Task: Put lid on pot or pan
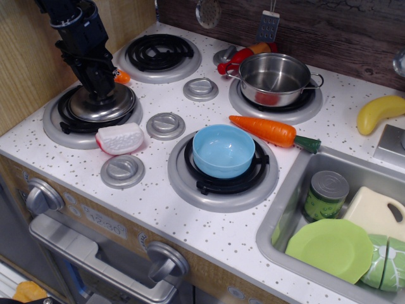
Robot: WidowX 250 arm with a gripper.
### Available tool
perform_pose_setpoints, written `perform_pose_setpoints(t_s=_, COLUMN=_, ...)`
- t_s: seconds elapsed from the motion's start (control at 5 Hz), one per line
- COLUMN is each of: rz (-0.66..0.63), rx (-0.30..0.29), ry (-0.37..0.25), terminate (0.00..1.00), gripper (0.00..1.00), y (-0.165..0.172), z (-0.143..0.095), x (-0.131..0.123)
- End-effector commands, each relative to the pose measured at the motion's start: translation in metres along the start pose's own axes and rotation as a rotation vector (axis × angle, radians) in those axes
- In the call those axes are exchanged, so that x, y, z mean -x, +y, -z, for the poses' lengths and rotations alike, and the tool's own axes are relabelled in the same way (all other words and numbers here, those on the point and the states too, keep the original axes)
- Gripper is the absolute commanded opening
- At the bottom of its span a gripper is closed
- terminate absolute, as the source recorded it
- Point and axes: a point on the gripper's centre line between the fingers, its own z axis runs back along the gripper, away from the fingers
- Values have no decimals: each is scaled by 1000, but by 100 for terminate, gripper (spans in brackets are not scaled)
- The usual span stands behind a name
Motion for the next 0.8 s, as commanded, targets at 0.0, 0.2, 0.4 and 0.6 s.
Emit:
perform_pose_setpoints(t_s=0.0, rz=48, rx=-130, ry=-66, terminate=0, gripper=0, y=-24, z=-63, x=-25)
perform_pose_setpoints(t_s=0.2, rz=111, rx=-122, ry=-109, terminate=0, gripper=0, y=-57, z=-102, x=-45)
perform_pose_setpoints(t_s=0.4, rz=118, rx=-134, ry=-172, terminate=0, gripper=0, y=-97, z=-128, x=-62)
perform_pose_setpoints(t_s=0.6, rz=119, rx=-106, ry=-228, terminate=0, gripper=0, y=-127, z=-130, x=-79)
